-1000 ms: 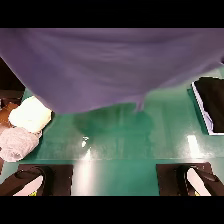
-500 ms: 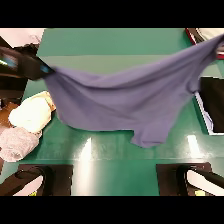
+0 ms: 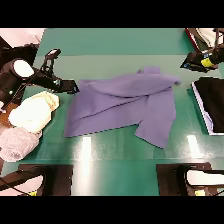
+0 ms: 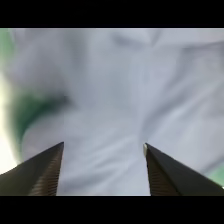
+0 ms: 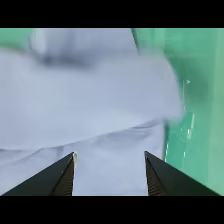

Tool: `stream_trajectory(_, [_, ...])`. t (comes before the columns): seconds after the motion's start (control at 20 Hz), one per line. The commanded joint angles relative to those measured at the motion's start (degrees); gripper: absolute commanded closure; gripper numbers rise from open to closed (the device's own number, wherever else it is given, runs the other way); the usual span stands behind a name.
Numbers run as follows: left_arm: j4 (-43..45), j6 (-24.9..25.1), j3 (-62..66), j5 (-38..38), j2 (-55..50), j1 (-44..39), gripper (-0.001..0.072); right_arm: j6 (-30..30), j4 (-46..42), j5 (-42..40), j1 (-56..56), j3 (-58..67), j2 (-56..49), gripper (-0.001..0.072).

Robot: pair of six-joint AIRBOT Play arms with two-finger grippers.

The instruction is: Fold the shirts.

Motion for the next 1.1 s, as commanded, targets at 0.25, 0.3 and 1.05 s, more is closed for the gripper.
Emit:
stream_trajectory(0.25, [-0.04,0.57,-0.33,-15.98,-0.46,13.66,0.0116,-2.01,-0.37,1.49,-3.23,-0.39,6.71,0.0401])
stream_trajectory(0.3, [-3.28,1.99,-4.52,-15.78,0.94,15.39,0.0115,-2.67,-0.35,1.57,-3.23,-0.39,7.87,0.0402])
stream_trajectory(1.05, [-10.99,5.97,-39.63,-5.90,12.92,17.59,0.0115,-3.32,1.16,3.02,-0.48,-0.42,10.93,0.0402])
